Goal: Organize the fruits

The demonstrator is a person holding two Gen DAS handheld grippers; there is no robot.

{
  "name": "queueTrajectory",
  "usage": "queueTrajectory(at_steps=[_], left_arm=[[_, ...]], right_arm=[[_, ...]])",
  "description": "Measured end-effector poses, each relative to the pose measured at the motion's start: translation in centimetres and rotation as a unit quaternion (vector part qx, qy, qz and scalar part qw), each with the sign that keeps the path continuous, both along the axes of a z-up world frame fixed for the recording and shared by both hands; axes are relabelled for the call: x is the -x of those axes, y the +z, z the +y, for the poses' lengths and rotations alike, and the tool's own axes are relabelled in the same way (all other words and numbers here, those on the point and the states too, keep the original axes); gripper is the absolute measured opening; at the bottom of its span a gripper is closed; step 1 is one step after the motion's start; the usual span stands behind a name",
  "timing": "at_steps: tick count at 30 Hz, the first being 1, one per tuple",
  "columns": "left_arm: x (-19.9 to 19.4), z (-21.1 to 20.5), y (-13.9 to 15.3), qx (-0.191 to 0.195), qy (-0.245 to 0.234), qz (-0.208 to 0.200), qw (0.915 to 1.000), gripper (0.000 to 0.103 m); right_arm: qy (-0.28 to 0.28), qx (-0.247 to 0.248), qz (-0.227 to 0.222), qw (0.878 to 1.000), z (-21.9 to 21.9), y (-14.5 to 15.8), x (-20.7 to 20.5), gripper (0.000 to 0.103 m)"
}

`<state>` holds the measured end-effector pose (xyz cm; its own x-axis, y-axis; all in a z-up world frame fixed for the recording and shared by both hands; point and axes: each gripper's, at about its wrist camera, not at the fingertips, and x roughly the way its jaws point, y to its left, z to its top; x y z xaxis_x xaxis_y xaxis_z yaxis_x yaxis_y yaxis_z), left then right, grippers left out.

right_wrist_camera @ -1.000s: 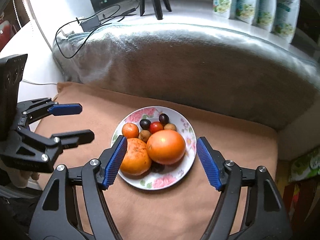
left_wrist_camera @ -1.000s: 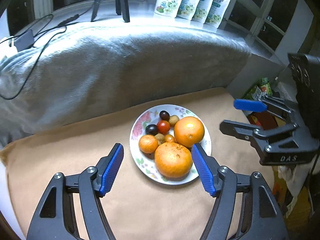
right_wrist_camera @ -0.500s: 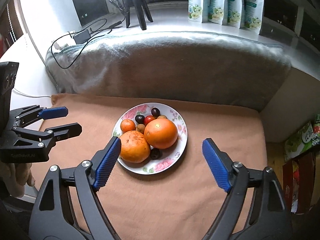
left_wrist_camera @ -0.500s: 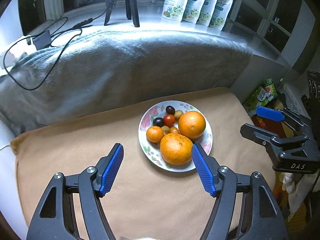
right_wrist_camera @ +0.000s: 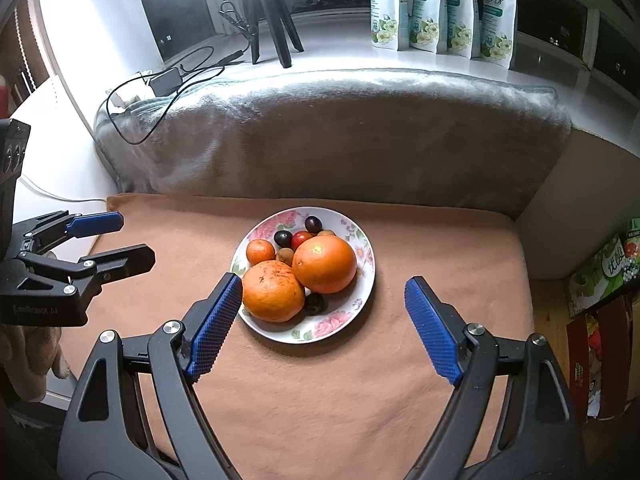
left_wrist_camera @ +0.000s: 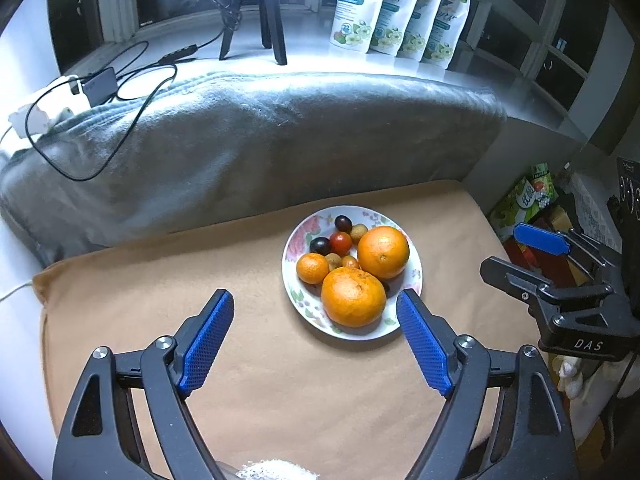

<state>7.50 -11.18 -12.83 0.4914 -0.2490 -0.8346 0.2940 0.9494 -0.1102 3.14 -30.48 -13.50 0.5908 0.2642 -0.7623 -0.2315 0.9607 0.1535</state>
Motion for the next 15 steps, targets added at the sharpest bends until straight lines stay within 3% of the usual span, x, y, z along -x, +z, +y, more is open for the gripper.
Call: queueTrajectory(at_steps=[15], left_arm=[[0.55, -0.08, 0.73, 0.007, -0.002, -0.005, 1.0000, 0.084]], right_arm=[[0.003, 0.002, 0.000, 1.000, 0.12, 0.21, 0.35, 0.086]])
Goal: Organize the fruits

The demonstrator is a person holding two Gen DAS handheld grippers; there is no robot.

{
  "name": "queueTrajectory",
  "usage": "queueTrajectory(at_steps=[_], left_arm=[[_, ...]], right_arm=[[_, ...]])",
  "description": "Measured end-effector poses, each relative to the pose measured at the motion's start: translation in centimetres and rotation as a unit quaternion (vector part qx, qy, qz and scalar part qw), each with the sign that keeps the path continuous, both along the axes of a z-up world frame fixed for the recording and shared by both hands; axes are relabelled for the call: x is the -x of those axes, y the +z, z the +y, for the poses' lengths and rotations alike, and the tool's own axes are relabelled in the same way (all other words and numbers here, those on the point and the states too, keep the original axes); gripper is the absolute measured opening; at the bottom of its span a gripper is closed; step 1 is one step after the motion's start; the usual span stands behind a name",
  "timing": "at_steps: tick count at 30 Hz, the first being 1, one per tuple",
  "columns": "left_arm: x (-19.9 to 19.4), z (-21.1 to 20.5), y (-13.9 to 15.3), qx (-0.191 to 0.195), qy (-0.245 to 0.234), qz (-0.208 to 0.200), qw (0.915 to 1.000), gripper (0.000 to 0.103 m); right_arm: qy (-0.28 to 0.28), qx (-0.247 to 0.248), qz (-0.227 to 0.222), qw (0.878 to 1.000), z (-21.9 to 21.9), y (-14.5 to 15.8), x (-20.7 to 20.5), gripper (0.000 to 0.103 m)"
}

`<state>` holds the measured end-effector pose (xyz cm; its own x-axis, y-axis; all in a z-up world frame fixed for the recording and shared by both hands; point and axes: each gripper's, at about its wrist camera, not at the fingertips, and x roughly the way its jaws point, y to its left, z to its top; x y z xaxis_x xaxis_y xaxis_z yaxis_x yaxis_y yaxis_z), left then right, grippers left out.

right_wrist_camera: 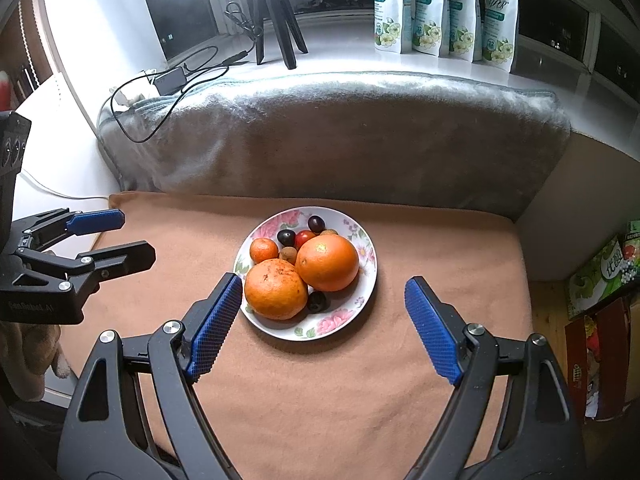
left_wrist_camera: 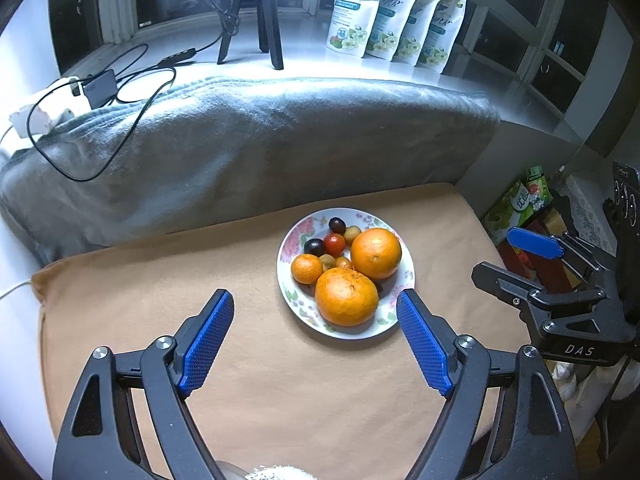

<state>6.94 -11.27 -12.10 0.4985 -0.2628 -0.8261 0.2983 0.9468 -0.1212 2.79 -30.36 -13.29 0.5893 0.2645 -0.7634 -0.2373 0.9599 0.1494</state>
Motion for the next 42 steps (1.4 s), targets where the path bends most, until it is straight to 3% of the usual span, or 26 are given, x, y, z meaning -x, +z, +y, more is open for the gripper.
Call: queueTrajectory(at_steps=[27, 42], left_arm=[[0.0, 0.0, 0.6, -0.015, 0.003, -0.026, 0.9995, 0.084], [0.2, 0.2, 0.4, -0.015, 0.010, -0.016, 0.9997, 0.084]], right_arm=[[0.002, 0.000, 0.008, 1.000, 0.0, -0.6, 0.0, 0.086], [-0.004, -0.003, 0.016, 1.000, -0.4, -1.2, 0.2, 0.086]])
